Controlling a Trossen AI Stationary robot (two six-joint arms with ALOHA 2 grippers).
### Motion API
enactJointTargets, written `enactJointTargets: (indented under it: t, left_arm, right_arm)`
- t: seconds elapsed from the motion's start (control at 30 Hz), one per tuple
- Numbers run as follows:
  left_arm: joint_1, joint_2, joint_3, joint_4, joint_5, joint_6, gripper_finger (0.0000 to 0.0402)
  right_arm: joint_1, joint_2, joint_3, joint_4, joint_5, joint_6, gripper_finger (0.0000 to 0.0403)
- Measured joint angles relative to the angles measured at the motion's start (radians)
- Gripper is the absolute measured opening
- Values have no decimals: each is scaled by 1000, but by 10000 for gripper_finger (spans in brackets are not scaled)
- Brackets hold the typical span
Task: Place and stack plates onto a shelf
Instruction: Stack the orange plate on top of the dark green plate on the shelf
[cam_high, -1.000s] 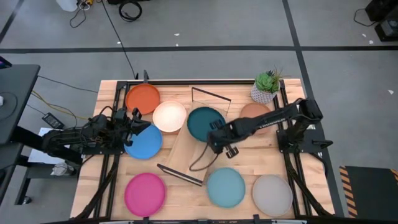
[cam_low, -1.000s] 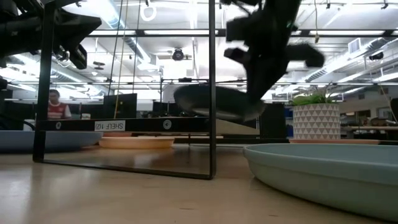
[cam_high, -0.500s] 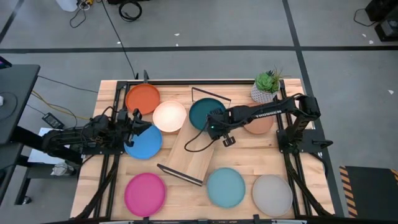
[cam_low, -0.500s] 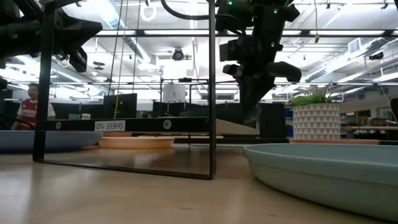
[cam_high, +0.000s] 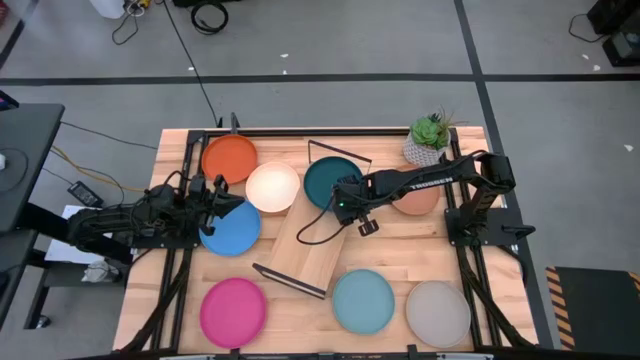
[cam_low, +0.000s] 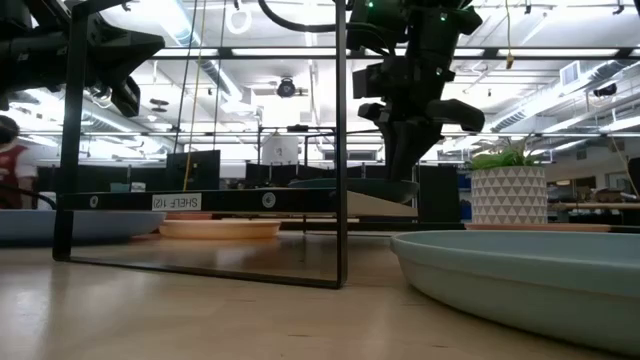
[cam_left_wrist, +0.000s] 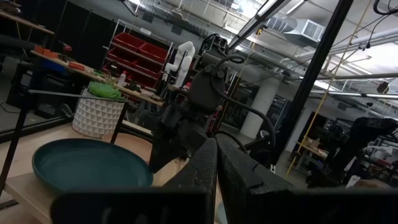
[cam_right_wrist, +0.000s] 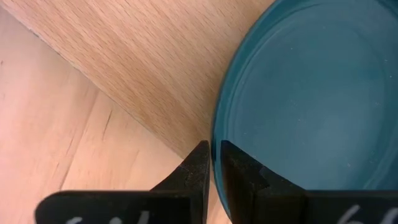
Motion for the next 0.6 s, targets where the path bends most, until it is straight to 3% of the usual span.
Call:
enactJointTargets:
  t: [0.17,0.3,0.43,0.6]
  left_arm:
    - [0,0,0,6,-12,46,18]
    - [0,0,1,4,-144,79,18]
    - [0,0,40,-115,-270,87,18]
    - [0,22,115,-313,-337,137,18]
  right_arm:
    - [1,-1,22,7,-2,5,81]
    - [5,-1,48,9,-1,8,123]
    - [26,-1,105,-41,2,38,155]
    - [55,-1,169,-106,2,94,177]
